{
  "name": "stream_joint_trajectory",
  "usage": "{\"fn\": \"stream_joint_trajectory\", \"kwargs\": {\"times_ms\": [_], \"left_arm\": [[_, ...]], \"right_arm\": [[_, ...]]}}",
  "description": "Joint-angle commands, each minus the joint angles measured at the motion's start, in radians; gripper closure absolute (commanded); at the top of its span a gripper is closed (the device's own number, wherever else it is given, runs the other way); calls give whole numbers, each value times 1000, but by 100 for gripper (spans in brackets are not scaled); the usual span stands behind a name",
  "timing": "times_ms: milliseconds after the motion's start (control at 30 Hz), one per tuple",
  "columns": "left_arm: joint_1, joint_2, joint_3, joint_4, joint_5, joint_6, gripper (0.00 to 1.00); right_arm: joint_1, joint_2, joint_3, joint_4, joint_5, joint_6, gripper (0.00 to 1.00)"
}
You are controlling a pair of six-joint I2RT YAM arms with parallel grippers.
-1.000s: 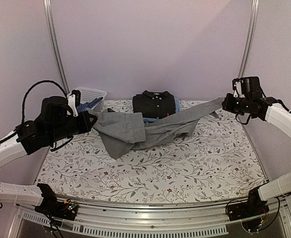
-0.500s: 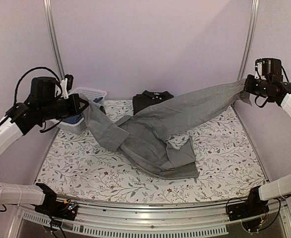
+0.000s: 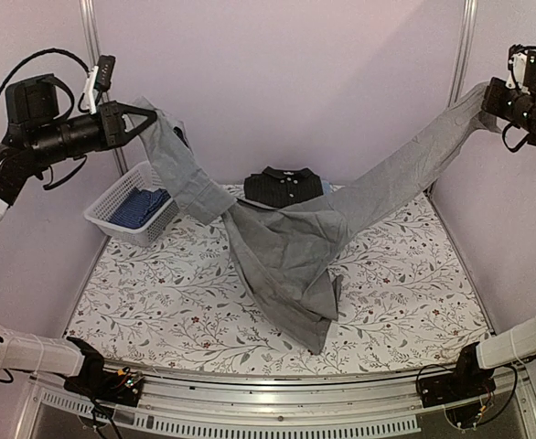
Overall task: Fold and stack the long sleeve shirts
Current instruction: Flatten out the crumpled shirt at the center of the board.
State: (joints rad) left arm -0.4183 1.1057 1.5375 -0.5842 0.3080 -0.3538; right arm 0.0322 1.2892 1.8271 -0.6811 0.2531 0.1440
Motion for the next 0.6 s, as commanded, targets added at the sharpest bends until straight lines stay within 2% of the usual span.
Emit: {"fn": "stream_joint_trajectory", "kwargs": {"times_ms": [0, 133, 200, 300, 400, 467, 567], "left_arm": [[15, 71, 81, 34, 242, 43, 100], [18, 112, 146, 50, 321, 28, 100], [35, 146, 161, 16, 285, 9, 100], [133, 249, 129, -111, 223, -44, 100], [220, 298, -105, -72, 268, -99, 100], [248, 303, -290, 12, 272, -145, 100], [259, 302, -486, 91, 247, -188, 100]], "right_arm": [[-6, 20, 140, -47, 65, -40, 100], [-6, 36, 214, -66, 94, -62, 100], [-6, 43, 202, -75, 103, -67, 100], [-7, 58, 89, -71, 100, -59, 100], [-25, 59, -105, -32, 46, -37, 100], [-87, 47, -248, 32, -17, -7, 100], [-126, 30, -422, 77, -68, 26, 100]]}}
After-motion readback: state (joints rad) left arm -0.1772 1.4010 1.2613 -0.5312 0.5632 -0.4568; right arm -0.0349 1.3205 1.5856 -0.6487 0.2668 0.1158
